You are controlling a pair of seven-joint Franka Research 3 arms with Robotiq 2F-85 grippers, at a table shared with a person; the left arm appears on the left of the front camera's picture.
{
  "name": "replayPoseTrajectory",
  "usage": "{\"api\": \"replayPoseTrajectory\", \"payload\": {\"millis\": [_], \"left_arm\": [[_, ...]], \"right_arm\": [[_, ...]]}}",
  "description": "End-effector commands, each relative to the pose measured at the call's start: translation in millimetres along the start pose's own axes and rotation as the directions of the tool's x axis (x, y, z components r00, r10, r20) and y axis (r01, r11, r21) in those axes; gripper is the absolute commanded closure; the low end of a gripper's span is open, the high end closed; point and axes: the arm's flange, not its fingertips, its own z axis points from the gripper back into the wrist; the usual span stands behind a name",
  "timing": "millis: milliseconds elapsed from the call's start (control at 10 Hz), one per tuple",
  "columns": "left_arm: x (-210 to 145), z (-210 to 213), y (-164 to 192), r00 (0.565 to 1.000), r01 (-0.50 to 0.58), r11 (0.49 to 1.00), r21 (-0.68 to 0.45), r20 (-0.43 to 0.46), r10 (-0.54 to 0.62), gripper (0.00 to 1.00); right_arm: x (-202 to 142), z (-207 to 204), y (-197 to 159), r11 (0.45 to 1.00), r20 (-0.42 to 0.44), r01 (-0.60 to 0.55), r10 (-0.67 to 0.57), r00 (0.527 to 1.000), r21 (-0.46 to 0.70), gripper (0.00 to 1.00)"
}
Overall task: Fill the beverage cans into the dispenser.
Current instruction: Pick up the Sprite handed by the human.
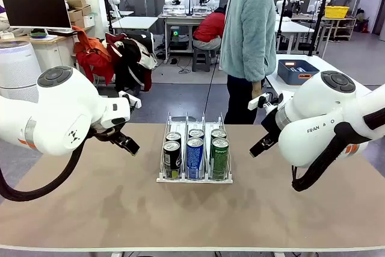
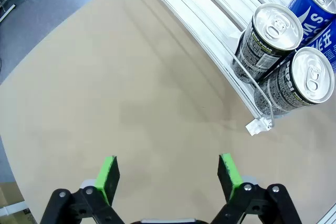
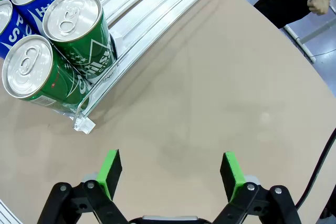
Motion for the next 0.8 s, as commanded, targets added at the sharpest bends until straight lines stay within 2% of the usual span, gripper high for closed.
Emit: {"api": "replayPoseTrajectory", "payload": {"millis": [0, 700], "left_arm": [[-0.3, 0.0, 1.1, 1.0, -0.003, 1.0, 0.001, 0.0, 0.003, 0.0], [-0.3, 0.0, 1.1, 1.0, -0.003, 1.0, 0.001, 0.0, 0.003, 0.0]], "right_arm": [[0.0, 0.0, -0.1, 1.0, 0.0, 0.001, -0.001, 1.0, 0.0, 0.0], [0.0, 0.0, -0.1, 1.0, 0.0, 0.001, -0.001, 1.0, 0.0, 0.0]]}}
